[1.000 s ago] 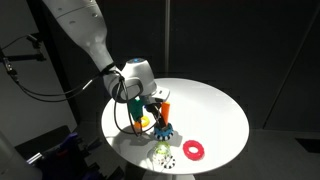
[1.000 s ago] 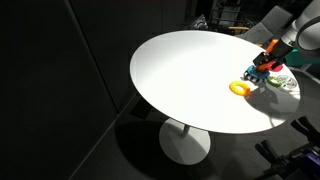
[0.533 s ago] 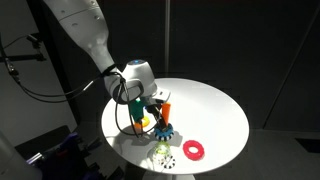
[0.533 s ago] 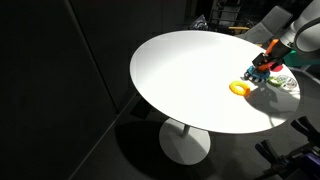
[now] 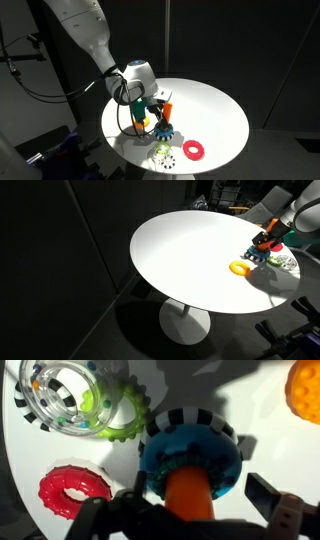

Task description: Take the dark green ring off the stack

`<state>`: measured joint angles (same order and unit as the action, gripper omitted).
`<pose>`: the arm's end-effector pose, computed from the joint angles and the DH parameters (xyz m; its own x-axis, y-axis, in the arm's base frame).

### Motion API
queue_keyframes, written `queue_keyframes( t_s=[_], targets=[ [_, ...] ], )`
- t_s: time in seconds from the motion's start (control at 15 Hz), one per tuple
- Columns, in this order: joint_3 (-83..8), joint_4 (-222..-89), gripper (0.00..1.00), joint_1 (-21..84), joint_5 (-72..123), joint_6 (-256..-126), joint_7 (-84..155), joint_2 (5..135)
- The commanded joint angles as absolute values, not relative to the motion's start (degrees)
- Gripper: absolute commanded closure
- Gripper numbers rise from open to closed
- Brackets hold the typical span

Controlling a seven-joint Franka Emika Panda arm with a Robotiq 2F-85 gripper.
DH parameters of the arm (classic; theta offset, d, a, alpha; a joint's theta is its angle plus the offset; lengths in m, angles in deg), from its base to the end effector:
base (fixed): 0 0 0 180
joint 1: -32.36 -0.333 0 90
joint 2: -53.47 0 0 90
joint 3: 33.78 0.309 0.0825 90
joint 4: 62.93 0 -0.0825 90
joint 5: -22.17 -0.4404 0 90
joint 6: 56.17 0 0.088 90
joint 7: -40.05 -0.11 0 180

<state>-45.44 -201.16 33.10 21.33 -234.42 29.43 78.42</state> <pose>0.5126 -0.1242 0.1025 0.8914 -0.3578 0.2782 -0.3804 -0.9243 0.0302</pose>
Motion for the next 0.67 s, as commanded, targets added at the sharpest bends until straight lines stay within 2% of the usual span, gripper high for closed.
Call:
queue_keyframes(
  t_s=[0.0, 0.6],
  targets=[
    [-45.7, -200.0, 0.00, 33.3, 20.1, -236.0, 30.3, 79.7],
    [-46.1, -200.0, 0.00, 33.1, 19.7, -237.9, 30.4, 80.8]
  ],
)
